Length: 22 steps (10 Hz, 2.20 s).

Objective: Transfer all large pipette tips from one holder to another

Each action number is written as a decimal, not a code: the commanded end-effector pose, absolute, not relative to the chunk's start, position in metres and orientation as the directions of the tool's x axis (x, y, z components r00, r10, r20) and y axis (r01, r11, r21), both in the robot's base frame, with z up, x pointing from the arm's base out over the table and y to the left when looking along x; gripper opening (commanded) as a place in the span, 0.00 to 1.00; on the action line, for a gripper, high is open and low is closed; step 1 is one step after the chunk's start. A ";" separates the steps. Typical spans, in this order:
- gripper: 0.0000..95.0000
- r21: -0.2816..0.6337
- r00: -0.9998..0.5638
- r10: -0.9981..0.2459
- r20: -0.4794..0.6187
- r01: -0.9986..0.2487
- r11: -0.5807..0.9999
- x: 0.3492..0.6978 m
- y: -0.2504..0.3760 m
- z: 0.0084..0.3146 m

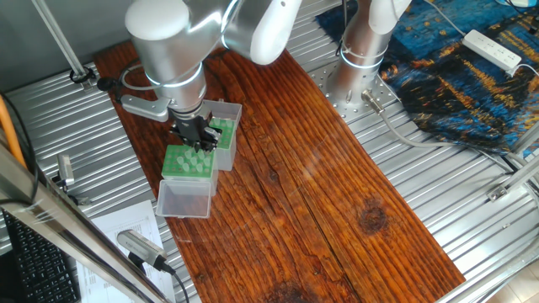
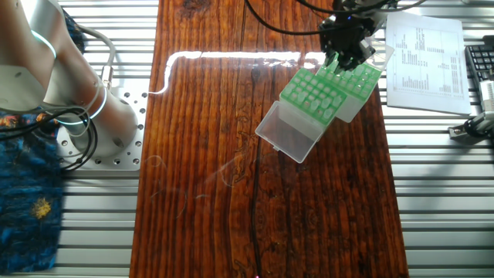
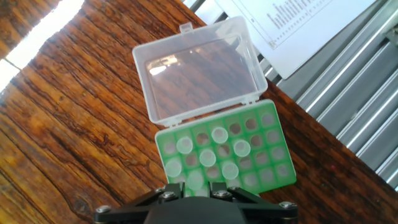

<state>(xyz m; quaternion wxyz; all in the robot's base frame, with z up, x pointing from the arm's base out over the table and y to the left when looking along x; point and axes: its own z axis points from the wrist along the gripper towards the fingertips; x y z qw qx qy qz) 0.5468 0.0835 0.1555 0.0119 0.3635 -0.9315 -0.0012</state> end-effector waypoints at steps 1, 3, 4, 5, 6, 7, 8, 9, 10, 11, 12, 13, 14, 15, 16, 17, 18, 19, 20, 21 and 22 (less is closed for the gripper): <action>0.20 0.010 -0.737 -0.676 0.021 -0.676 0.737 0.547 0.084 0.156; 0.20 0.009 -0.738 -0.675 0.022 -0.675 0.738 0.547 0.085 0.155; 0.20 0.008 -0.740 -0.673 0.023 -0.673 0.740 0.548 0.086 0.154; 0.20 0.007 -0.740 -0.672 0.023 -0.672 0.741 0.548 0.088 0.153; 0.20 0.006 -0.740 -0.672 0.024 -0.672 0.741 0.548 0.088 0.153; 0.20 0.005 -0.739 -0.673 0.024 -0.673 0.740 0.548 0.088 0.152; 0.20 0.004 -0.740 -0.672 0.024 -0.672 0.740 0.548 0.087 0.150; 0.20 0.003 -0.740 -0.672 0.021 -0.672 0.740 0.549 0.087 0.149; 0.20 0.002 -0.741 -0.672 0.021 -0.672 0.741 0.549 0.087 0.149; 0.20 0.001 -0.740 -0.672 0.020 -0.672 0.741 0.549 0.087 0.148; 0.20 -0.001 -0.741 -0.672 0.019 -0.672 0.741 0.549 0.087 0.148; 0.20 -0.002 -0.742 -0.670 0.019 -0.670 0.742 0.549 0.087 0.148; 0.00 -0.002 -0.744 -0.667 0.019 -0.668 0.744 0.549 0.087 0.149; 0.00 -0.002 -0.745 -0.667 0.019 -0.667 0.745 0.549 0.087 0.149; 0.00 -0.003 -0.745 -0.667 0.019 -0.667 0.745 0.549 0.087 0.149; 0.00 -0.002 -0.744 -0.668 0.018 -0.668 0.744 0.549 0.087 0.149; 0.00 -0.003 -0.743 -0.669 0.019 -0.669 0.744 0.549 0.088 0.151; 0.00 -0.004 -0.743 -0.668 0.021 -0.669 0.744 0.549 0.088 0.153; 0.00 -0.005 -0.744 -0.668 0.023 -0.668 0.744 0.548 0.088 0.156; 0.00 -0.006 -0.744 -0.668 0.026 -0.668 0.744 0.548 0.088 0.161; 0.00 -0.005 -0.744 -0.668 0.026 -0.668 0.744 0.547 0.087 0.165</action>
